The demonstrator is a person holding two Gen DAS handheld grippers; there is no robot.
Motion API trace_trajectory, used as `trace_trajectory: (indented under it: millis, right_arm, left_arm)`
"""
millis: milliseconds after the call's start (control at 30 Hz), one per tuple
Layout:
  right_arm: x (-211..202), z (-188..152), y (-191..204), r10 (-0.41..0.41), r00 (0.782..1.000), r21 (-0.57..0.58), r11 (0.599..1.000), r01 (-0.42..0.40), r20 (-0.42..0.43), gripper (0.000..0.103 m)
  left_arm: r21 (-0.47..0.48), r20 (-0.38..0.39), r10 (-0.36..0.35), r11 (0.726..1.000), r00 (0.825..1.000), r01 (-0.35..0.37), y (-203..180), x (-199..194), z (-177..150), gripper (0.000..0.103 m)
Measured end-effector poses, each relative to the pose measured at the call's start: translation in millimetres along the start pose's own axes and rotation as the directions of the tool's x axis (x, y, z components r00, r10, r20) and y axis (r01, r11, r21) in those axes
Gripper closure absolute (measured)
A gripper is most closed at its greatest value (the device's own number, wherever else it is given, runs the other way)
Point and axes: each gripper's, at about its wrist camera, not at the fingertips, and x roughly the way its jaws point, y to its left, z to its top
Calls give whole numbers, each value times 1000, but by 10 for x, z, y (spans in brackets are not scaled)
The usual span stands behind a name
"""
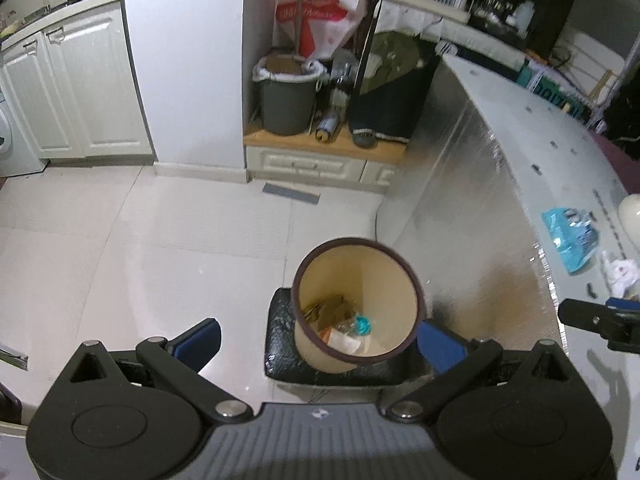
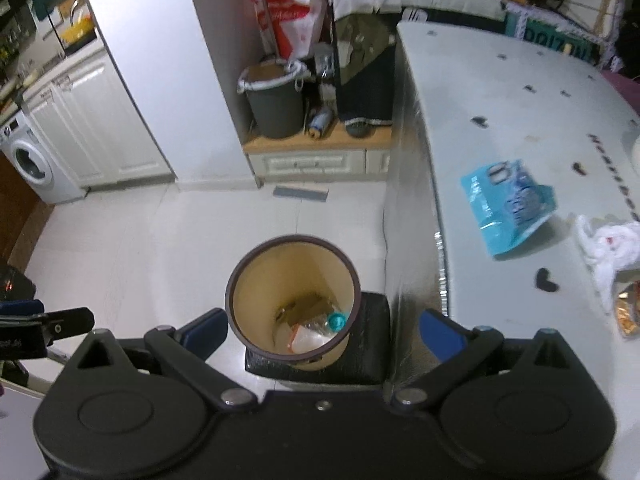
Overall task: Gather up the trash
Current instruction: 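Lift both open tools out of the wastebasket and return to the table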
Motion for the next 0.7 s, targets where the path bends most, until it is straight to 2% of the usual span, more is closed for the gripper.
trace_trajectory:
  millis: [167,400,533,700]
  right_arm:
    - [-367,-122,-220,-10,995,46,999,5,104,0]
    - [-792,-299,-711,-26,980,94,996,8,200,0]
    - [-1016,-409,-1066,-28,972,87,996,7,233,0]
    - [-1222,-487,-1579,-22,973,55,998,10,231,0]
  left_arm:
    - [14,82,-20,1000,996,18,-261,-239,-65,0]
    - [68,175,-20,998,984,8,-811,-551,-192,0]
    - [68,211,-24,998,977,10,-1194,-701,-319,0]
    - [58,229,-32,998,973,19,-1733,-840,-469,0]
